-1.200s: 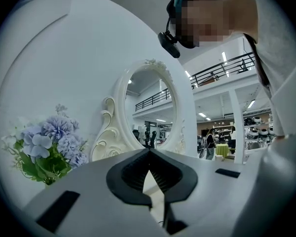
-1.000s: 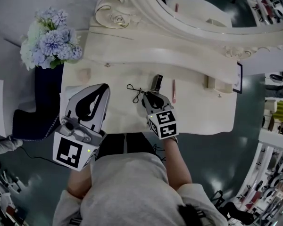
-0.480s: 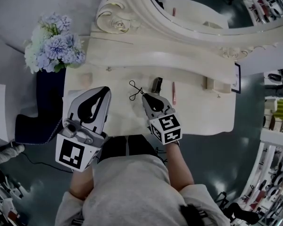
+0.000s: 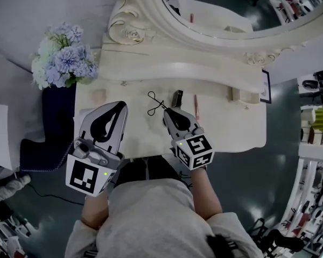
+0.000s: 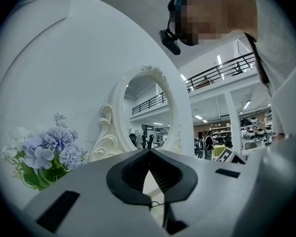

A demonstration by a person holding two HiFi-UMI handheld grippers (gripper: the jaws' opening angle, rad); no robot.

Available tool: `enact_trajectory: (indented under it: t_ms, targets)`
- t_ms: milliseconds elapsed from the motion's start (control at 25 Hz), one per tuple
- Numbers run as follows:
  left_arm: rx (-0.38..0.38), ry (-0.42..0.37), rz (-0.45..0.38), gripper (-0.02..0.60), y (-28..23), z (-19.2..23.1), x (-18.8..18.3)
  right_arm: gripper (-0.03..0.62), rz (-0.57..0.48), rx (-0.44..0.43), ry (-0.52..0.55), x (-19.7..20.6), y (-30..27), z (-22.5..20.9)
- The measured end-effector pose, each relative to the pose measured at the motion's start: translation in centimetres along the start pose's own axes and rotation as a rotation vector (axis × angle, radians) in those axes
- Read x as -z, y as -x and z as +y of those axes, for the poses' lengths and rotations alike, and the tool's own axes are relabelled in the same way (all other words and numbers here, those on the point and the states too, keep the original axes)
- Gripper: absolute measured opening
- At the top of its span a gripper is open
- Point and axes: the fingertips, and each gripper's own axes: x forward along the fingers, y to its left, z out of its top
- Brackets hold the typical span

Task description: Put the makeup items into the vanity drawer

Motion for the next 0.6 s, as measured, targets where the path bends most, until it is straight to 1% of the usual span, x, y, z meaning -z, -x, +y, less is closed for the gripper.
enact_trajectory:
  t_ms: [120, 320, 440, 600]
  targets:
    - [0.012, -0.003, 0.001, 0.014, 0.2, -0.4, 0.1, 0.034, -0.022, 0.005, -0.016, -0.2, 0.7, 0.2]
    - [0.033, -0.001, 0.007, 0.014, 0.3, -0.6, 0.0, 0.034, -0.094, 0.025, -0.057, -1.6, 1.8, 0.2]
    - [0.051, -0.010, 0.006, 0.014, 0.3, -1.1, -0.1, 0.034, -0.130, 0.045, -0.071, -2.3, 2.7, 0.2]
    - [0.075, 0.006, 0.003, 0.014, 0.2, -1.6, -0.4, 0.034, -0.175, 0.077, -0.082, -3.3, 4.1, 0.2]
